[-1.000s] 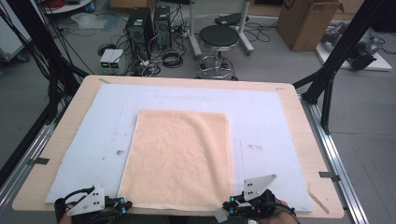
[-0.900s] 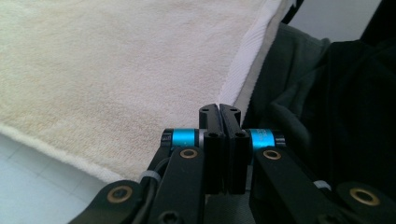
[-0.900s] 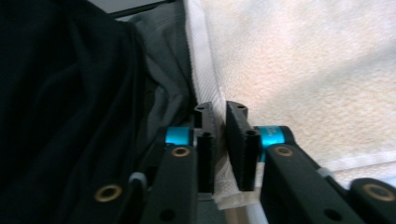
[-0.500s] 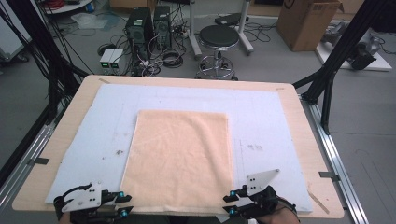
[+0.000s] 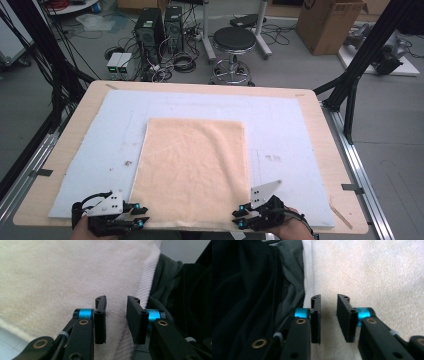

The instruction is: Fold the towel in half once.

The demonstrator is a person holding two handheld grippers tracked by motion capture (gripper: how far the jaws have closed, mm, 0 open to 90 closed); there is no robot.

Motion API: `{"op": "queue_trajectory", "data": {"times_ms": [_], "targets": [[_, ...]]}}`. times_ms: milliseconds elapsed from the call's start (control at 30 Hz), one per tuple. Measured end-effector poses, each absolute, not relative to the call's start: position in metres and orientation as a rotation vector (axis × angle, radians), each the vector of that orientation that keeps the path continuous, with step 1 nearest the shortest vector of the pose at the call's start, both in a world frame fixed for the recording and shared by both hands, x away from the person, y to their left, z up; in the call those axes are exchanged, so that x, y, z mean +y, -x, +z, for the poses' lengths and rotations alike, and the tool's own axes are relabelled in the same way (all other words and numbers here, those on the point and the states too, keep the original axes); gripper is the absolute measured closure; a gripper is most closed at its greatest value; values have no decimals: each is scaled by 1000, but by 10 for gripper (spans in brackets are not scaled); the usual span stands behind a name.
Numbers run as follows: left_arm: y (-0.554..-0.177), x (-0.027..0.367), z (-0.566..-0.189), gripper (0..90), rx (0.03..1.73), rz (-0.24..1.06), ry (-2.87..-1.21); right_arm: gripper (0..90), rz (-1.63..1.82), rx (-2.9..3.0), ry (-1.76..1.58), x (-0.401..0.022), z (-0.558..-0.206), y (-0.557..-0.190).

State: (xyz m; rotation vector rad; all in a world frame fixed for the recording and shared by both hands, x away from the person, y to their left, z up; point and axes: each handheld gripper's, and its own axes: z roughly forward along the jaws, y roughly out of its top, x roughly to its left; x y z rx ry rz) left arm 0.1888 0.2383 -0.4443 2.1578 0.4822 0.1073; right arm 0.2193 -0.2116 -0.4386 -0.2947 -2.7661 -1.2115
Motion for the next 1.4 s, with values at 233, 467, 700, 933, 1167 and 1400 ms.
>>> {"op": "queue_trajectory", "data": {"times_ms": [233,467,700,933,1167,1400], "targets": [[-182,241,-443,615,430,89,-2156,675,-1274,-2744,280,-220,-435,-213],[-183,241,-444,632,440,87,-2159,680,-1247,-2753,282,-219,-441,-212],[-197,243,-431,592,490,125,-2063,590,-1384,-2744,386,-221,-424,-226],[-220,250,-420,516,609,224,-1946,470,-1518,-2757,603,-227,-411,-257],[-247,247,-421,551,711,315,-1940,584,-1516,-2837,819,-220,-409,-294],[-265,242,-430,585,758,304,-1996,706,-1385,-2873,1043,-219,-431,-329]]}}
